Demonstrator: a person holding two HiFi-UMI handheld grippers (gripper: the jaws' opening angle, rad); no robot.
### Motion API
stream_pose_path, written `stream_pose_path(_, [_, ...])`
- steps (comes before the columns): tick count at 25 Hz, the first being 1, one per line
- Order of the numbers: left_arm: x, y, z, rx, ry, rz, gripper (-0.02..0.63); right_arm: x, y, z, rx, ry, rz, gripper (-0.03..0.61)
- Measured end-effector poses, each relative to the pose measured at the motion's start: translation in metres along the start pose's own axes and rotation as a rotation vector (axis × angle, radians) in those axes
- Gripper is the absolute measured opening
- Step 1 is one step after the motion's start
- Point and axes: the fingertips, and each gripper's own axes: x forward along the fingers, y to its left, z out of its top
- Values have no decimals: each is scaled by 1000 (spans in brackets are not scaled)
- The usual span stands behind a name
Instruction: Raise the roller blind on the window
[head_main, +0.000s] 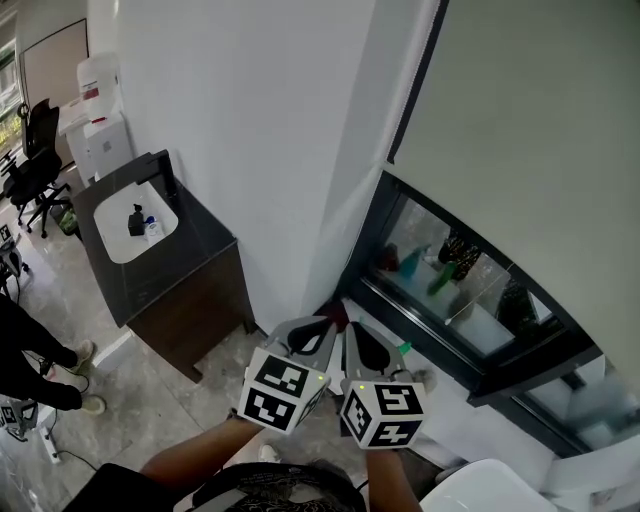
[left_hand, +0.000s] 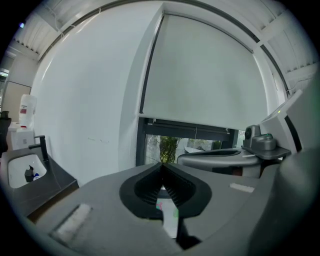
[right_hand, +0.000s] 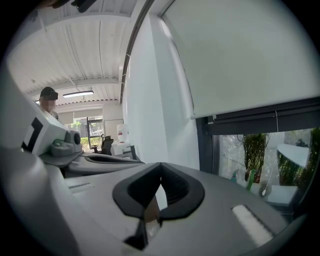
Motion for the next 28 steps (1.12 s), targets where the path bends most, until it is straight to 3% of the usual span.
stream_pose_path(12, [53, 17, 14, -6, -2, 33, 0, 41, -37, 16, -32, -15, 62, 3])
stream_pose_path(28, [131, 60, 83, -58, -95, 182, 2, 125, -103, 90, -130, -83, 343, 14])
